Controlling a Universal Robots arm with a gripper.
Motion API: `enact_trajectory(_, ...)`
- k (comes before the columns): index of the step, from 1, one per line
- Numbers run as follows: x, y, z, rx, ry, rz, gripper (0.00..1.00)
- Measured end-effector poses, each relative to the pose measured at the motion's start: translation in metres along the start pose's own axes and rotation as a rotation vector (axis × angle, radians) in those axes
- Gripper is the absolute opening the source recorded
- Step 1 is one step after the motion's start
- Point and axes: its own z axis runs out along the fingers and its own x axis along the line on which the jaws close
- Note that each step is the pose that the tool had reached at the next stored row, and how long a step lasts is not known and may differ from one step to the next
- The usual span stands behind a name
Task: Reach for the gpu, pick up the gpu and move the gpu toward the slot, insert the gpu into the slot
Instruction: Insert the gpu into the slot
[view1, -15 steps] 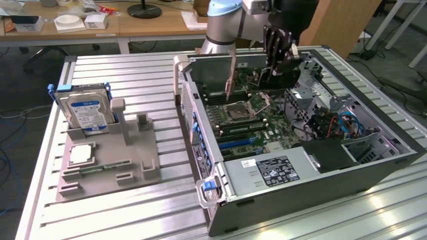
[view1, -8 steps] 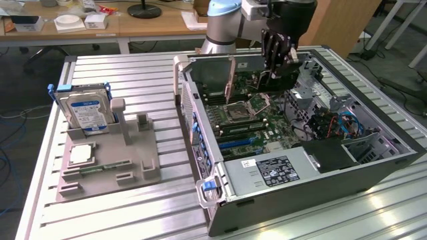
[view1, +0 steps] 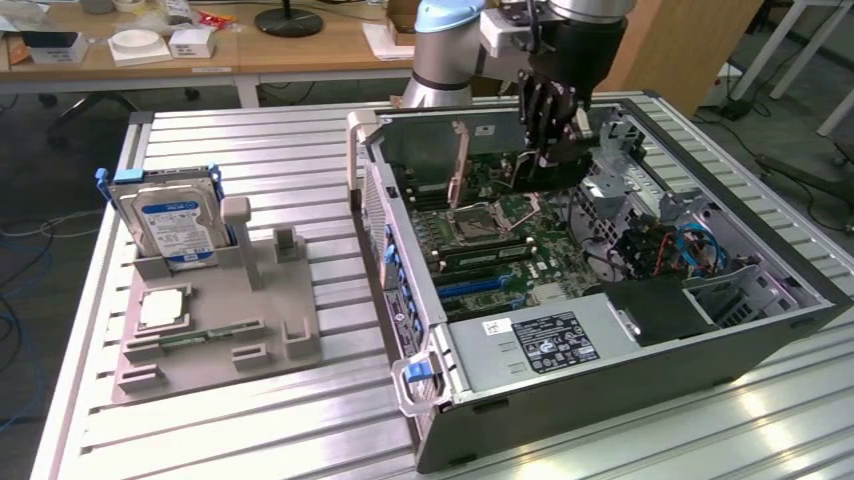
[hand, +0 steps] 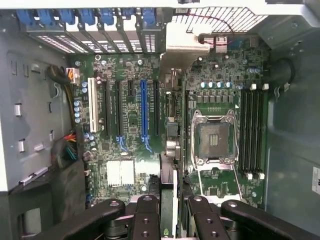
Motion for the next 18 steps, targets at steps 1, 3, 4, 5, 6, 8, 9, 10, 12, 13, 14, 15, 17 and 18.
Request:
enact_trajectory(1, 0.000, 0.0002, 0.0018, -0.0001, 0.0002, 0.002, 0.26)
enact_trajectory(3, 0.000, 0.0019, 0.0054, 0.0000, 0.0001, 0.003, 0.26)
enact_trajectory(4, 0.000, 0.0021, 0.0072, 0.0000, 0.0002, 0.003, 0.26)
enact_trajectory(5, 0.000, 0.0021, 0.0088, -0.0009, 0.0003, 0.003, 0.26)
enact_trajectory(6, 0.001, 0.0023, 0.0106, -0.0018, 0.0003, 0.004, 0.26)
enact_trajectory(8, 0.001, 0.0029, 0.0142, -0.0026, 0.0004, 0.004, 0.26)
enact_trajectory(9, 0.001, 0.0030, 0.0160, -0.0028, 0.0004, 0.004, 0.26)
enact_trajectory(10, 0.001, 0.0031, 0.0177, -0.0031, 0.0005, 0.004, 0.26)
enact_trajectory(12, 0.001, 0.0038, 0.0213, -0.0043, 0.0005, 0.004, 0.26)
enact_trajectory(13, 0.001, 0.0047, 0.0229, -0.0050, 0.0006, 0.004, 0.26)
enact_trajectory(14, 0.001, 0.0048, 0.0246, -0.0062, 0.0007, 0.004, 0.26)
enact_trajectory(15, 0.001, 0.0056, 0.0258, -0.0068, 0.0007, 0.004, 0.26)
enact_trajectory(17, 0.001, 0.0076, 0.0271, -0.0076, 0.0007, 0.004, 0.26)
enact_trajectory(18, 0.001, 0.0097, 0.0277, -0.0078, 0.0008, 0.004, 0.26)
